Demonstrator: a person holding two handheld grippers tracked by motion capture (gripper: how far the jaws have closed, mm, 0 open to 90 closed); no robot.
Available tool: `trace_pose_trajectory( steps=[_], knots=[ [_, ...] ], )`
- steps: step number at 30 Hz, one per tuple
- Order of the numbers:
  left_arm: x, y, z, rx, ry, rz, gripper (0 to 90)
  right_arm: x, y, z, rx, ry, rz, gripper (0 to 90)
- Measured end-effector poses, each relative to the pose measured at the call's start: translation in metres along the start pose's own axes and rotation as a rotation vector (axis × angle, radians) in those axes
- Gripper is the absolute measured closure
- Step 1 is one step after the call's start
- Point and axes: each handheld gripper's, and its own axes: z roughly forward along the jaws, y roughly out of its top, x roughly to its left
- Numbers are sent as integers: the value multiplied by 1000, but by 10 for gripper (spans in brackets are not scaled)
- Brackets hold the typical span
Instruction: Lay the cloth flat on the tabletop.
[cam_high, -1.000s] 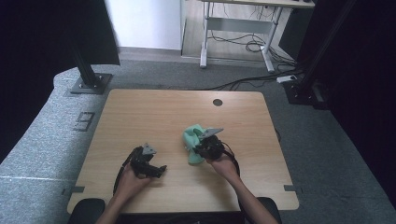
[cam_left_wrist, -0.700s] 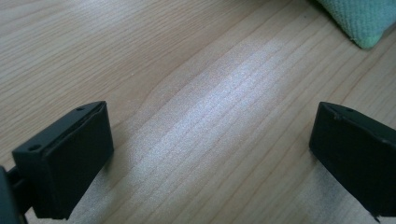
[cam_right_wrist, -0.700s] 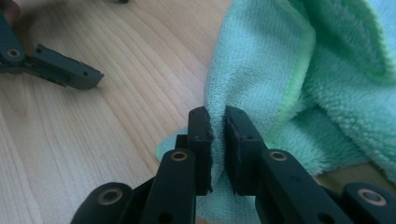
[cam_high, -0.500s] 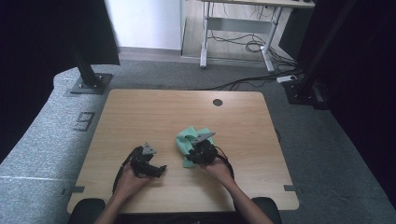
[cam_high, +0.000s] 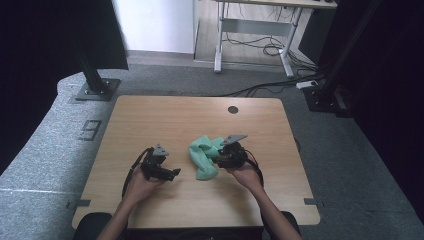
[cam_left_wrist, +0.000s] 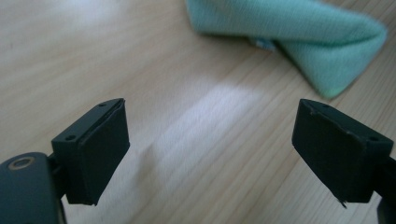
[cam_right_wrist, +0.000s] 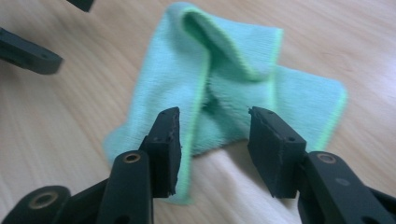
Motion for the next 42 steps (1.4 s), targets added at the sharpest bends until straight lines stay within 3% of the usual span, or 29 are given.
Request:
trace_pose_trajectory(
  steps=[5,12,19,22,25,27,29,32,42],
  knots=[
    [-4,29,0,-22,18,63,139,-12,-3,-6,-8,-27,15,510],
    [-8,68,5,-43,-9,116,175,-27,-7,-8,-6,-57,42,521],
    [-16,93,27,-31,-29,159,234,-38,-16,1,7,-53,63,535],
    [-18,97,36,-21,-37,163,257,-41,-20,5,12,-49,68,553],
    [-20,99,50,14,-33,167,343,-44,-26,13,30,-29,74,603],
    [-21,98,56,37,-22,175,427,-44,-28,17,44,-22,69,661],
    [-21,96,59,46,-17,184,592,-42,-30,19,63,-23,52,752],
    [-17,93,58,52,-17,186,767,-39,-29,19,75,-17,29,844],
    [1,91,15,-84,7,128,790,-31,-7,-16,-1,-33,-10,872]
  ],
)
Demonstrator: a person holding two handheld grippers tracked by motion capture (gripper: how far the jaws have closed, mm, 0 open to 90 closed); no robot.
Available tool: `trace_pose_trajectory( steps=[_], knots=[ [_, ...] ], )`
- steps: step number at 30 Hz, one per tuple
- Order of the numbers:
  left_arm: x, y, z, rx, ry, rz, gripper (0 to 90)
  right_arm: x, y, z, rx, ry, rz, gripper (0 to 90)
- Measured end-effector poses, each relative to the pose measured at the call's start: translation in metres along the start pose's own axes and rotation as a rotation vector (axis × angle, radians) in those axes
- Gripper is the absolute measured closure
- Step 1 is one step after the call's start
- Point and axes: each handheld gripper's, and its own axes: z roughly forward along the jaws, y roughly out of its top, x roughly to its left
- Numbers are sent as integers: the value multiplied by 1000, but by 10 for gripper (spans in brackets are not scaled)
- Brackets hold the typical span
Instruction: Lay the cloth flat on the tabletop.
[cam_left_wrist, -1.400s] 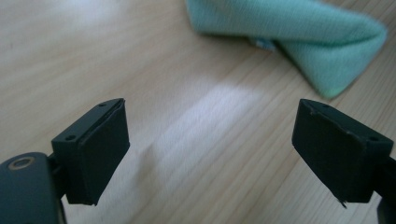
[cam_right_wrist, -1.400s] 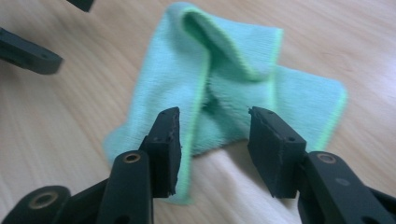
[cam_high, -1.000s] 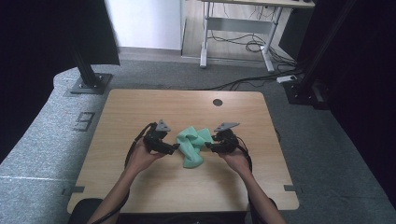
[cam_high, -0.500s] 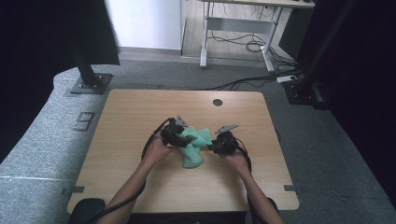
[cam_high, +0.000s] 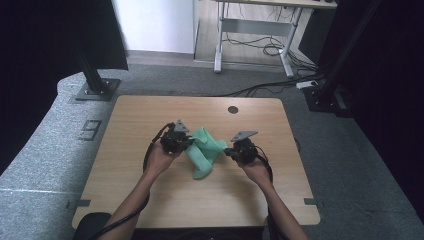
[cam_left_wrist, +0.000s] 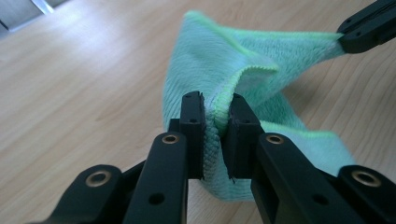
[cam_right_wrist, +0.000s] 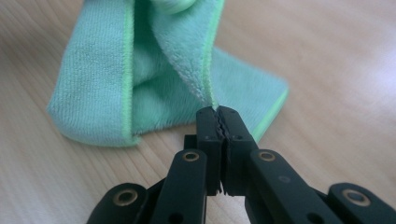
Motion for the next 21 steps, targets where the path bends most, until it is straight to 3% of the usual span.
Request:
trace_pose_trajectory(
  steps=[8,13,16,18,20,21],
  knots=[
    [16,2,-29,-68,-7,-52,788,-1,35,-35,-73,-38,-27,872],
    [32,0,-30,-84,1,-103,783,-9,60,-34,-84,-57,-21,872],
    [43,-7,-21,-48,27,-136,763,-14,72,-23,-72,-77,-20,868],
    [52,-17,-12,-5,61,-166,722,-18,76,-10,-46,-94,-5,789],
    [59,-29,0,57,101,-179,617,-22,76,5,-16,-120,14,694],
    [60,-35,5,94,124,-164,529,-24,74,11,-11,-123,26,650]
  ],
)
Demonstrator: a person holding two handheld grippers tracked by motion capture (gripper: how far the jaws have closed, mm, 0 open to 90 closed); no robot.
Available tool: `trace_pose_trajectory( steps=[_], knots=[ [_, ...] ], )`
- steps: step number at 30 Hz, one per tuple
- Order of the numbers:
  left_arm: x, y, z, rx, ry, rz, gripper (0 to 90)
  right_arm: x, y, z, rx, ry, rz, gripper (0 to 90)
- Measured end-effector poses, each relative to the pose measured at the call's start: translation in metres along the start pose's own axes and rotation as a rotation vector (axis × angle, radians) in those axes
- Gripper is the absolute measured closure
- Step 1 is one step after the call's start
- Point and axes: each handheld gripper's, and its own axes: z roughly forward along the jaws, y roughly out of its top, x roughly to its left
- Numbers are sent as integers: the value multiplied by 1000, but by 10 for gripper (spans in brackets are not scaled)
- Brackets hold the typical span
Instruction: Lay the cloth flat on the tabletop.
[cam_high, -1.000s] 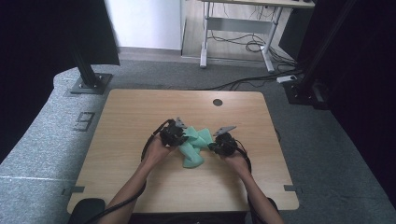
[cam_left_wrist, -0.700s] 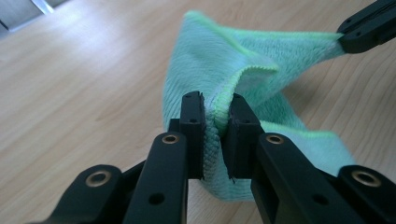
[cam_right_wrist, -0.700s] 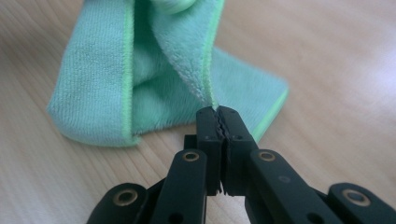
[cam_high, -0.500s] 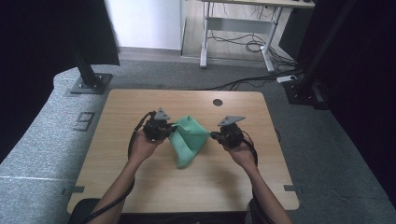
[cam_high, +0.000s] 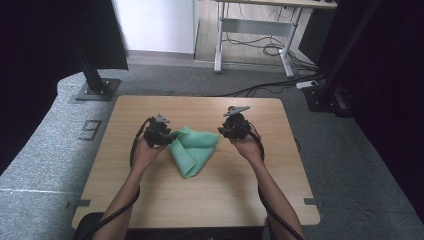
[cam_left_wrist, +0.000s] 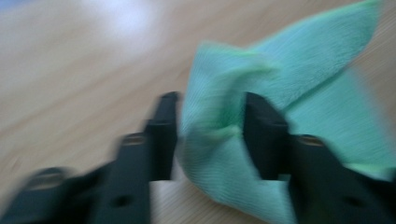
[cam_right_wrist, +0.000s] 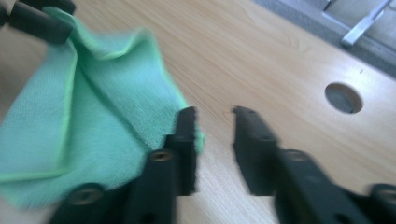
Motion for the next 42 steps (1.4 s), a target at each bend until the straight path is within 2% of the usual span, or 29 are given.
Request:
trace_pose_trajectory(
  steps=[2,4,11,14,17,21,24,28,31,34,37,40,42],
  knots=[
    [2,-10,6,44,33,25,380,0,-6,9,10,7,18,608],
    [5,-16,5,25,26,3,279,3,-14,15,26,24,16,572],
    [2,-8,-8,-56,4,-24,225,20,-32,25,39,80,21,481],
    [0,-6,-4,-67,9,-27,192,30,-38,32,44,91,28,408],
    [0,-6,8,-52,27,-25,147,38,-44,42,56,82,35,337],
    [0,-10,25,-31,39,-37,146,47,-52,55,56,81,53,278],
    [1,-14,37,10,85,-34,147,54,-56,63,68,68,55,248],
    [5,-22,47,56,153,-57,148,61,-61,71,107,31,19,250],
    [11,-27,46,49,156,-102,145,61,-64,72,106,26,28,254],
    [12,-30,41,62,176,-116,144,59,-65,70,108,19,31,266],
    [12,-34,36,78,169,-131,145,55,-66,68,113,4,27,277],
    [11,-40,30,84,147,-131,144,51,-67,66,118,-22,27,290],
    [9,-43,26,79,139,-115,144,47,-67,64,125,-39,25,296]
  ],
)
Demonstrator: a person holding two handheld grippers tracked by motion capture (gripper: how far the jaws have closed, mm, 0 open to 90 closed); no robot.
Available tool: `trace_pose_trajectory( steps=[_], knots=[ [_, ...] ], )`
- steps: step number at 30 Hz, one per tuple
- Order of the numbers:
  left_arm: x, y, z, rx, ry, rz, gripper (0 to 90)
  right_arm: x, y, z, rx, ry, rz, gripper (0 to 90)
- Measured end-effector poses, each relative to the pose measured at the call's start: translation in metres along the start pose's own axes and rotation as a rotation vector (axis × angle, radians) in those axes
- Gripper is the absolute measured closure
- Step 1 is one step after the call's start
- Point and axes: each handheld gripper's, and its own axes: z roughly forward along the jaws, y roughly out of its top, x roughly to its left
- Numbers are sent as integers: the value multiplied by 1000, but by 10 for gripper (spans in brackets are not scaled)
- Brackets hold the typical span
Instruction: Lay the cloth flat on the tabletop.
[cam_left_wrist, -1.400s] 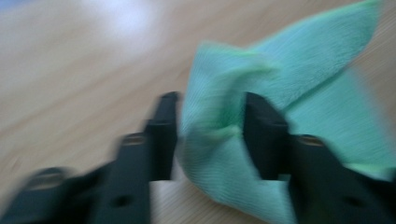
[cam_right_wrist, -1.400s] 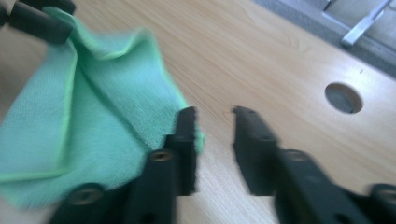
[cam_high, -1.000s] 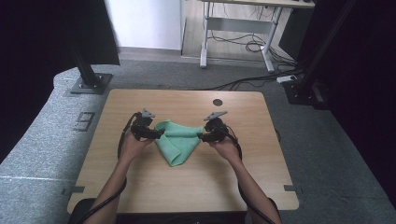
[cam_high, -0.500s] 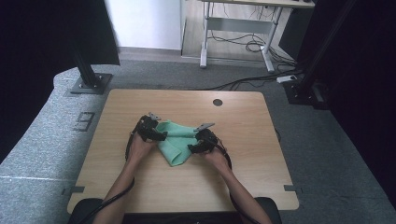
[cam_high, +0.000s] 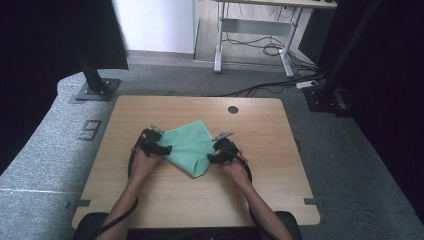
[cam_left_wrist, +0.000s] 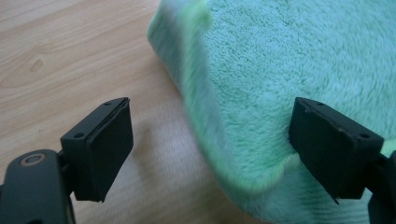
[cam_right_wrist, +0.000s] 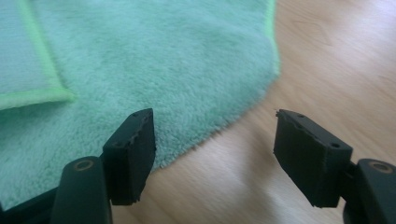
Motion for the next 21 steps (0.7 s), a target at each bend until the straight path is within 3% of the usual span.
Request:
trace_pose_trajectory(
  steps=[6,10,16,21],
  knots=[
    [7,-5,-14,-46,-9,4,146,-9,-4,-6,-3,-24,6,315],
    [12,-10,-22,-67,-26,-7,147,-5,-5,-15,-42,18,21,322],
    [25,-22,-30,-54,-3,-21,149,8,2,-22,-71,151,5,476],
    [32,-33,-31,-46,-9,-36,150,27,13,-21,-86,230,-31,487]
  ],
)
